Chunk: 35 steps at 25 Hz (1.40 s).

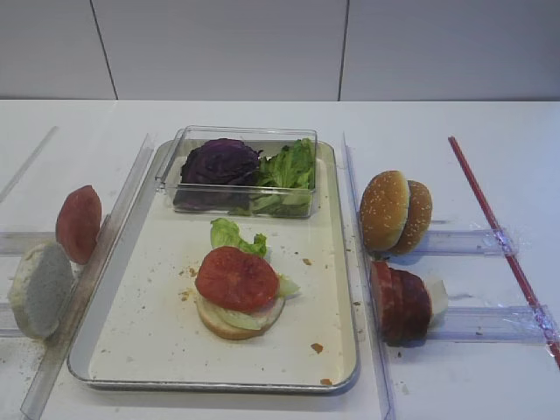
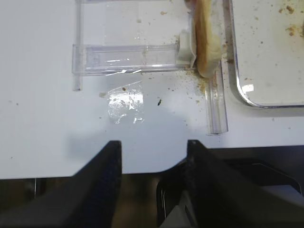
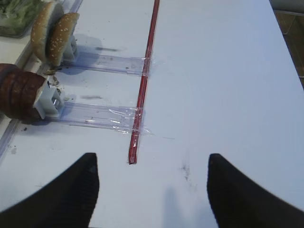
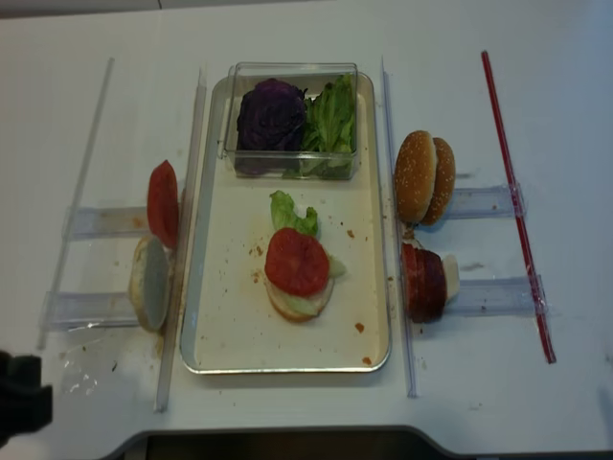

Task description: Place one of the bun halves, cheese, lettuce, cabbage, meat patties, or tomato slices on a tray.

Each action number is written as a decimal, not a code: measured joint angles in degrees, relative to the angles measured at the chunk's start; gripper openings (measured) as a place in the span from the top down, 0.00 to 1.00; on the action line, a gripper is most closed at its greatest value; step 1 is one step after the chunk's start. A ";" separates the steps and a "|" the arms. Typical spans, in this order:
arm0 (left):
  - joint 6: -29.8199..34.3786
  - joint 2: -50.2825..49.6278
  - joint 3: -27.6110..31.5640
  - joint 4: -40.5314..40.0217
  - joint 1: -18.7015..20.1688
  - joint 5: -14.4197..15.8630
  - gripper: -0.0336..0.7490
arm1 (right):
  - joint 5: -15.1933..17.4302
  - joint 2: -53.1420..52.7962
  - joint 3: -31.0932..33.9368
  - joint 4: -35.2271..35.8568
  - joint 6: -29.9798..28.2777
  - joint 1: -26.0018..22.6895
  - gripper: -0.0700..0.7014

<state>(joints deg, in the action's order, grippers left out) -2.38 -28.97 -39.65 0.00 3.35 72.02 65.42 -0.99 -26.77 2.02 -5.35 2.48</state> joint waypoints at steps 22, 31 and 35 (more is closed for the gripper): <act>5.23 24.06 10.36 0.00 -0.08 -6.35 0.59 | 0.00 0.00 0.00 0.00 0.00 0.00 0.26; 5.92 25.25 10.61 0.00 -0.08 -6.99 0.59 | 0.00 0.00 0.00 0.00 0.00 0.00 0.26; 6.43 28.16 10.61 0.00 -0.08 -7.23 0.59 | 0.00 0.00 0.00 0.00 0.00 0.00 0.26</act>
<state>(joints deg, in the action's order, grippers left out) 4.04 -0.80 -29.05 0.00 3.27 64.80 65.42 -0.99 -26.77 2.02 -5.35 2.48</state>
